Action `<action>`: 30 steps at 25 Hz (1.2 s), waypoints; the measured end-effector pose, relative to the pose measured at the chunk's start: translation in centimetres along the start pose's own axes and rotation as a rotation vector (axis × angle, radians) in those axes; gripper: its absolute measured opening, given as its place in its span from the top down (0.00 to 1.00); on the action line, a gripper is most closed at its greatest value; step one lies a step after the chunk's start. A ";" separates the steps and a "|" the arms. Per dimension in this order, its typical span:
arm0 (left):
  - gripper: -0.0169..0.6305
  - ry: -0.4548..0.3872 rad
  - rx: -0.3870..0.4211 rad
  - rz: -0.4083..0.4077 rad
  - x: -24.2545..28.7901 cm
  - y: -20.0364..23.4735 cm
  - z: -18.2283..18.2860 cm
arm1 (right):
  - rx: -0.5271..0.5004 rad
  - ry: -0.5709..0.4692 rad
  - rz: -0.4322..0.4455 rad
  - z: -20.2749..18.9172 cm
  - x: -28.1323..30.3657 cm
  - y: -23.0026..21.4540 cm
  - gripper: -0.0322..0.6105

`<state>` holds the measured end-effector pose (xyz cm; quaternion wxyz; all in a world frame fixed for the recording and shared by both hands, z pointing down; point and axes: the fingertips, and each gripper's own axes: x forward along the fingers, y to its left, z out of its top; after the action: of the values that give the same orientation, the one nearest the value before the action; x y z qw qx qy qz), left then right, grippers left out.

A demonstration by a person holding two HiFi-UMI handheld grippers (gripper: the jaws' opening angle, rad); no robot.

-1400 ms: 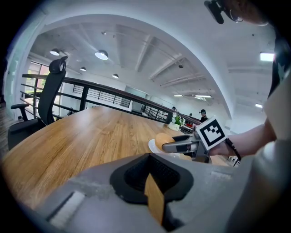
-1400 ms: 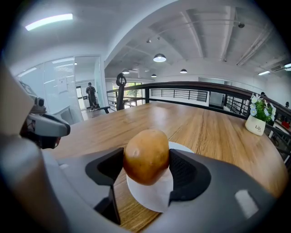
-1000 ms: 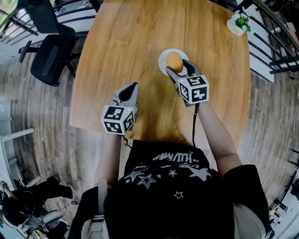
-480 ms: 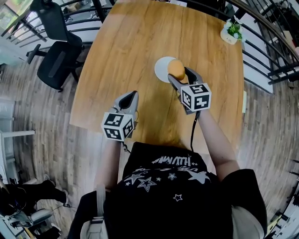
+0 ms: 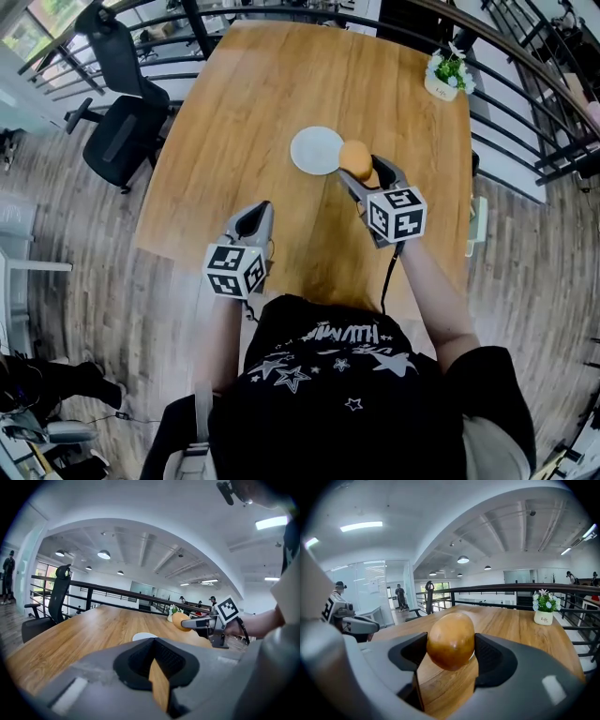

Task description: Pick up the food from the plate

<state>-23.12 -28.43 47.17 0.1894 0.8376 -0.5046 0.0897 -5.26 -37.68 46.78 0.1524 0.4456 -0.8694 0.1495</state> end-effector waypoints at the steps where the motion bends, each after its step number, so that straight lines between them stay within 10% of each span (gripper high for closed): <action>1: 0.97 -0.003 -0.002 0.005 -0.1 -0.7 -0.1 | 0.000 0.000 0.003 -0.2 -0.7 -0.4 0.45; 30: 0.97 -0.049 0.016 0.118 -2.6 -16.9 -2.1 | 0.098 -0.042 0.125 -5.0 -15.9 -6.0 0.45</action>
<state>-9.38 -18.35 44.32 0.1648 0.8097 -0.5570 0.0843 9.18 -27.52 45.72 0.1026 0.4003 -0.8902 0.1916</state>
